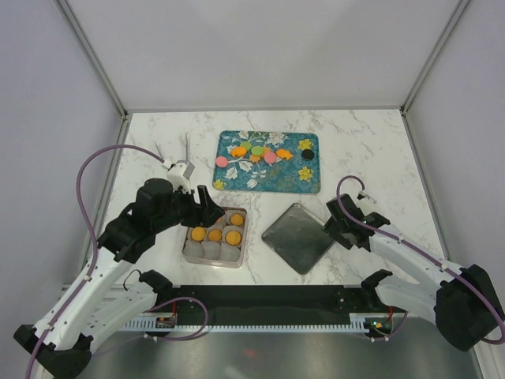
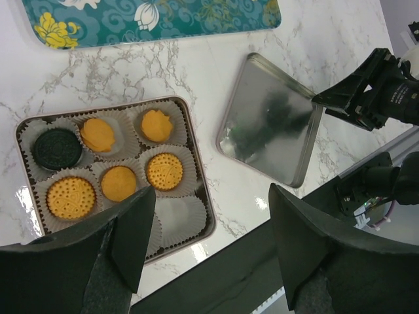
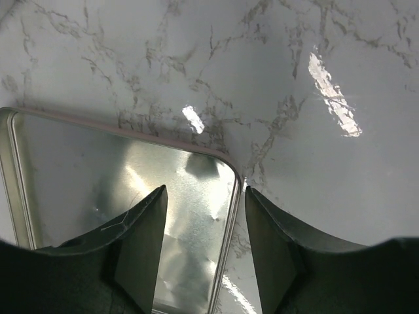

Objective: Pack the cookies

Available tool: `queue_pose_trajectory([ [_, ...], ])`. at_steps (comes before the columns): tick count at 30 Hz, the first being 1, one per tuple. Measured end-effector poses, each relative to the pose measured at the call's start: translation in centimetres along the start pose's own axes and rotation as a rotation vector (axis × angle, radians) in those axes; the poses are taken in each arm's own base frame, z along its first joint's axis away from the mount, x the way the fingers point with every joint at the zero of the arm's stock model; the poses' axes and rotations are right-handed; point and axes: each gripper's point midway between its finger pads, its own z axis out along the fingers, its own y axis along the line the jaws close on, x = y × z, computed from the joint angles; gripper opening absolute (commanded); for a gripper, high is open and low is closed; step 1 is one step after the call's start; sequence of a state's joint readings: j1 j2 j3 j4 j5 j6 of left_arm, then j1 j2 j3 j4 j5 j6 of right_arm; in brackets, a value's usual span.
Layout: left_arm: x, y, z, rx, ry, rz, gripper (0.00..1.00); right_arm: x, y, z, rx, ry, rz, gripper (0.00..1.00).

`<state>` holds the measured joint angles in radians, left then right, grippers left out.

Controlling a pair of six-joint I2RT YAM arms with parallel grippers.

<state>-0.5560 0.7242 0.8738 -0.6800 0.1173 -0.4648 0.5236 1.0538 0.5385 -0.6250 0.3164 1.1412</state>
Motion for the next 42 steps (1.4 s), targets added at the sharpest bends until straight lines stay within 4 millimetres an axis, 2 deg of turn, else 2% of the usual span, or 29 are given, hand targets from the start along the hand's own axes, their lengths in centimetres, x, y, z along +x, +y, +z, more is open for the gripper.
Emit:
queue_pose_trajectory([
  [9,0.7,-0.6,0.5,0.034,0.046,-0.004,0.76,1.0,-1.7,0.7,0.035,0.008,0.039,0.58],
  [12,0.8,-0.7,0.7,0.041,0.056,-0.005,0.76,1.2,-1.8,1.1,0.040,0.011,0.039,0.54],
  [18,0.9,-1.0,1.2,0.059,0.069,-0.007,0.75,1.0,-1.5,1.4,0.029,0.001,0.030,0.34],
  [19,1.0,-1.0,1.3,0.064,0.070,-0.007,0.75,1.1,-1.5,1.5,0.027,0.000,0.024,0.21],
  [21,1.2,-1.1,1.5,0.072,0.073,-0.008,0.76,1.1,-1.5,1.5,0.023,0.001,0.003,0.12],
  [22,1.4,-1.0,1.6,0.075,0.076,-0.009,0.76,1.1,-1.5,1.5,0.019,0.002,-0.005,0.01],
  [29,2.8,-1.0,3.1,0.099,0.118,-0.037,0.76,0.6,-0.8,0.9,-0.012,0.003,-0.076,0.00],
  [37,4.9,-1.9,5.4,0.169,0.200,-0.055,0.76,-3.4,2.9,-2.7,-0.122,-0.067,-0.097,0.00],
  [42,5.6,-2.6,7.0,0.198,0.243,-0.055,0.76,-4.9,4.7,-4.7,-0.179,-0.077,-0.126,0.00],
])
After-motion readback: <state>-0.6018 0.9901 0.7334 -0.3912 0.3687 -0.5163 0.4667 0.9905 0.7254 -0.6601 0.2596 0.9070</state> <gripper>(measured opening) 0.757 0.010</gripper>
